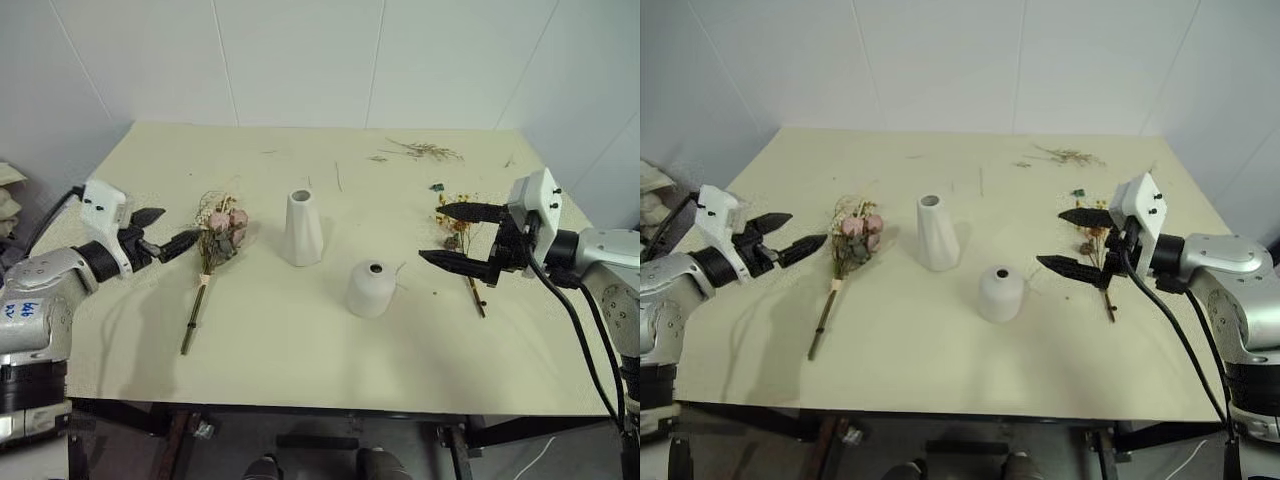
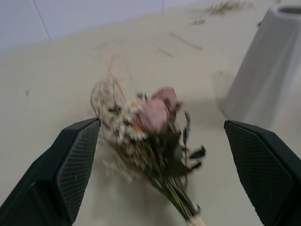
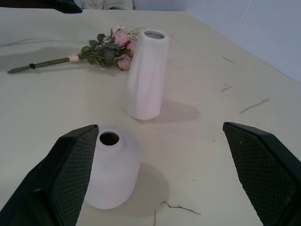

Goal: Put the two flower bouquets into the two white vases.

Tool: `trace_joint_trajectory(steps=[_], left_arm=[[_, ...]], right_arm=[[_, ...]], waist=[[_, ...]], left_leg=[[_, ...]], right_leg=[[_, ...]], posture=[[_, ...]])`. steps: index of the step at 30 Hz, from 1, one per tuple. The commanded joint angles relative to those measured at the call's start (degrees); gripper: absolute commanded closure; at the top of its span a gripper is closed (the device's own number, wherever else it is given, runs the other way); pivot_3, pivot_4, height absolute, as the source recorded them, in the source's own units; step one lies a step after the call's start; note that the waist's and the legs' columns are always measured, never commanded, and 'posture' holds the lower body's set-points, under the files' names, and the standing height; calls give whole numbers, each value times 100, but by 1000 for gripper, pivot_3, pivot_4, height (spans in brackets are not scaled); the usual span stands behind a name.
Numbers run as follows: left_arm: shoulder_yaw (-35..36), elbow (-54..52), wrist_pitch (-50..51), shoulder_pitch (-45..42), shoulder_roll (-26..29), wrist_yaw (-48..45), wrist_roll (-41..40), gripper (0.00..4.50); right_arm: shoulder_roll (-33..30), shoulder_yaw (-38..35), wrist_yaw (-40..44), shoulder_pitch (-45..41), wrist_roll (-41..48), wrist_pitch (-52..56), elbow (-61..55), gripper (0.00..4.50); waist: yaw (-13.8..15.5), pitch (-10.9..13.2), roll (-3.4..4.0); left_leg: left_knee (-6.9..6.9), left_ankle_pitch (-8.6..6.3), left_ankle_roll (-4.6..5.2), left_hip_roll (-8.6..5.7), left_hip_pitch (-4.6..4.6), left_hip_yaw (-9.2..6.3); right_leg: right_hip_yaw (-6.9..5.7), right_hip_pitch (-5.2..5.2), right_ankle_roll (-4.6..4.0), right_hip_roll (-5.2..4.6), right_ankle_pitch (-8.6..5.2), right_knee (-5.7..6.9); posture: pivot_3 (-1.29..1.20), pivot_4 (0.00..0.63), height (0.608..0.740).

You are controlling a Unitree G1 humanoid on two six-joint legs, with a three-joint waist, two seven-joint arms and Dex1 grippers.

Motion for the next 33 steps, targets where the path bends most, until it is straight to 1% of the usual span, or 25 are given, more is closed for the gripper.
trace_joint_trajectory(steps=[1, 4, 8, 11, 14, 19, 26, 32, 33], left_arm=[[21, -697, 1364, -12, -98, 751, -161, 0], [38, -917, 2513, -143, -151, 1153, -259, 0], [-17, -1297, 3337, -213, -233, 1336, -443, 0], [-201, -1375, 4368, -473, -303, 1611, -429, 0], [-398, -1286, 4706, -648, -286, 1678, -367, 0], [-515, -1079, 4973, -898, -400, 1800, -268, 0], [-877, -120, 4857, -1403, -403, 2114, 226, 0], [-1087, 252, 4703, -1614, -476, 1979, 283, 0], [-1097, 292, 4662, -1643, -505, 1984, 302, 186]], right_arm=[[36, 80, 167, -115, -155, -309, 89, 23], [73, 141, 187, -206, -191, -336, 145, 23], [90, 132, 193, -277, -285, -477, 328, 23], [137, 204, 164, -281, -374, -507, 365, 23], [166, 216, 140, -243, -434, -532, 349, 23], [180, 159, 139, -146, -435, -491, 248, 23], [177, 57, 35, -10, -432, -464, 142, 23], [135, -25, -28, 114, -425, -457, 51, 23], [128, -45, -42, 129, -420, -448, 33, 2]], waist=[[23, 0, -1], [15, 1, -2], [2, 2, -3], [12, 2, -4], [14, 3, -5], [12, 3, -5], [10, 3, -6], [22, 3, -6], [22, 3, -6]], left_leg=[[1, 0, 0, 0, 0, -2], [4, 2, -2, 0, 3, -3], [7, 2, -3, 0, 3, -2], [6, 2, -3, 0, 3, -2], [8, 2, -4, -2, 2, -2], [7, 2, -5, -1, 2, -2], [8, 3, -6, -3, 2, -2], [7, 2, -7, -3, 1, -2], [7, 2, -7, -3, 1, -2]], right_leg=[[0, 0, 0, 1, 0, 2], [0, 1, -1, 3, 0, 6], [0, 1, -2, 3, 1, 3], [0, 1, -2, 3, 1, 4], [0, 1, -2, 3, 1, 4], [0, 0, -2, 3, 1, 2], [0, 2, -2, 2, 2, 0], [0, 2, -2, 2, 2, -1], [0, 2, -1, 1, 2, -1]], posture=[[0, 150, 740], [0, 150, 740], [0, 150, 740], [0, 150, 740], [0, 150, 740], [0, 150, 740], [0, 150, 740], [0, 150, 740], [0, 150, 740]])
